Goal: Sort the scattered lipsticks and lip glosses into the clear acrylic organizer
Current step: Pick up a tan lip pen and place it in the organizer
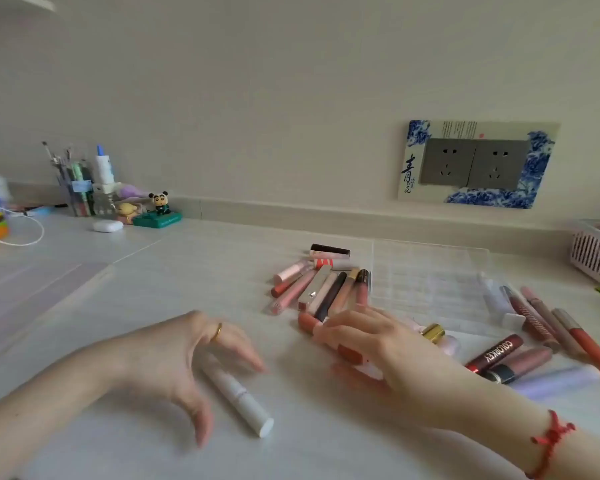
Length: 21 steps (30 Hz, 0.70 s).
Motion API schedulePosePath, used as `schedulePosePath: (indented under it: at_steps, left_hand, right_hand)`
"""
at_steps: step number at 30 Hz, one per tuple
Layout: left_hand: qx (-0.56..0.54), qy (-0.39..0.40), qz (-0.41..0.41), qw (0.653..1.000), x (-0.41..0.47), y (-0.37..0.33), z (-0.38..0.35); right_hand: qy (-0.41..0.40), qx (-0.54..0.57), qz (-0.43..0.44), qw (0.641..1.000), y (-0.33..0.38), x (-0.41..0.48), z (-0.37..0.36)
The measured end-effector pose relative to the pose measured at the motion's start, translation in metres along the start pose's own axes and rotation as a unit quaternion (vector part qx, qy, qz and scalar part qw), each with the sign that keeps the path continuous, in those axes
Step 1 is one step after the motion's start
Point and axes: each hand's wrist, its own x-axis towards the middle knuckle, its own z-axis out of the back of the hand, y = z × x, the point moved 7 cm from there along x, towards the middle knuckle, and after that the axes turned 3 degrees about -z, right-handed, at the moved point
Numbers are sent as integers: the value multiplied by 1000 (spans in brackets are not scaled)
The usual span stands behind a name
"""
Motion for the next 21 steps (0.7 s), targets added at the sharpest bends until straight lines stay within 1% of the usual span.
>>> schedulePosePath:
  at_steps: [1,3,4,7,9,11,12,14,15,17,19,21]
  left_hand:
    - [12,12,-1,1000,-3,2,-3]
    - [2,-4,11,1000,-6,7,-3]
    - [4,-31,8,999,-4,7,-1]
    - [38,-96,-2,995,11,5,6]
    - [22,-195,-13,981,25,4,23]
    - [-11,-309,4,951,40,10,46]
    - [-20,-360,27,932,48,18,57]
    - [-45,-432,93,896,63,40,75]
    - [-55,-454,129,880,70,52,81]
    - [-56,-472,182,861,82,70,83]
    - [-53,-473,215,853,93,82,79]
    - [-68,-463,235,852,103,89,70]
  right_hand:
    - [-8,7,-1,1000,-3,0,0]
    - [-17,15,-1,1000,-5,-2,5]
    - [-17,14,-2,1000,-5,-3,7]
    - [-64,19,-7,998,-12,-9,14]
    - [-73,12,-40,996,-23,-13,19]
    - [-78,3,-67,995,-33,-17,22]
    - [-79,0,-77,994,-37,-19,23]
    - [-80,-1,-91,993,-45,-22,24]
    - [-81,-2,-94,992,-49,-23,24]
    - [-80,-3,-95,992,-54,-22,24]
    - [-75,-11,-92,993,-58,-16,28]
    - [-66,-23,-86,994,-63,-5,33]
